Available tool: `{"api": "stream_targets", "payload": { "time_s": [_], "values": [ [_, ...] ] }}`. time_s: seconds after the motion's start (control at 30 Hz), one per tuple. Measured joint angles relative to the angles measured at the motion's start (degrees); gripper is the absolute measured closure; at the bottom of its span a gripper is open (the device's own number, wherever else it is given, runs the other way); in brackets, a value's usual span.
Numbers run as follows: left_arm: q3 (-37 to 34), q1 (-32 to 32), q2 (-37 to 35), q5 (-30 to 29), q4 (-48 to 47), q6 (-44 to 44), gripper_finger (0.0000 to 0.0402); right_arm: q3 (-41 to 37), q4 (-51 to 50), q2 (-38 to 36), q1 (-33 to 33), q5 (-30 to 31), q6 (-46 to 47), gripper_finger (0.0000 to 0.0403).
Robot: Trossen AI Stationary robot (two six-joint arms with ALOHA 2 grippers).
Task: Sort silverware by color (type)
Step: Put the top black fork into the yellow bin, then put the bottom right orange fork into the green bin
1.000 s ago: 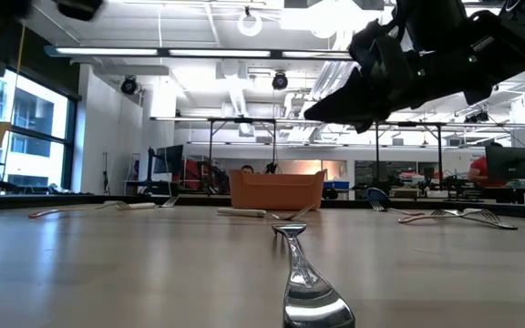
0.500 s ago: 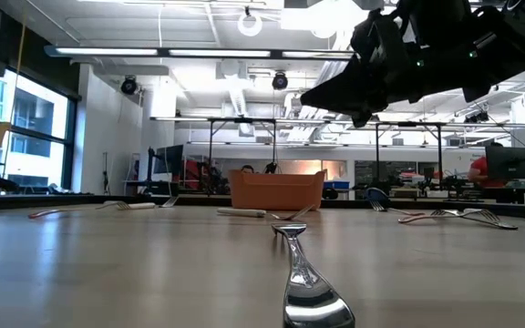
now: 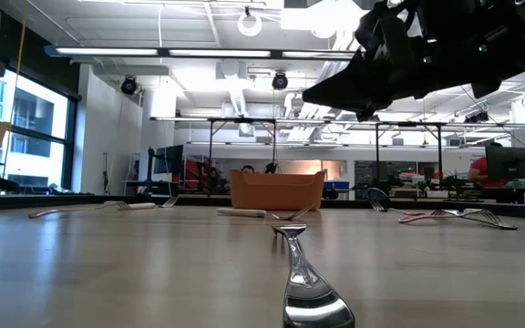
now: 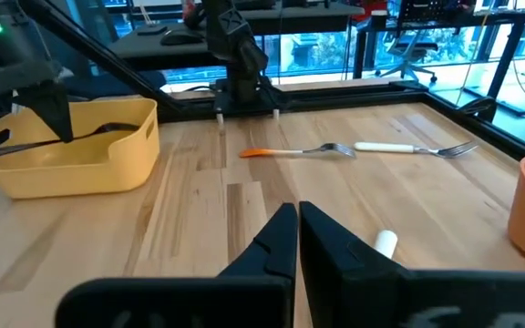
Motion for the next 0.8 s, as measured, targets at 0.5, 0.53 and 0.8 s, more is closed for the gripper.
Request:
{"api": "stream_targets", "payload": {
  "time_s": [0.5, 0.53, 0.8],
  "values": [
    [-3.3, 1.2, -2.6, 3.5, 4.4, -11.6, 0.0346, 0.0, 0.4, 0.0, 0.0, 0.8, 0.0, 0.0403],
    [-3.7, 1.2, -3.5, 3.5, 5.9, -12.9, 0.0344, 0.0, 0.6, 0.0, 0.0, 1.1, 0.0, 0.0403],
    [-14.8, 2.8, -16.0, -4.1, 21.5, -18.9, 0.0363, 0.0, -0.2, 0.0, -0.1, 5.6, 0.3, 0.0402]
  ]
}}
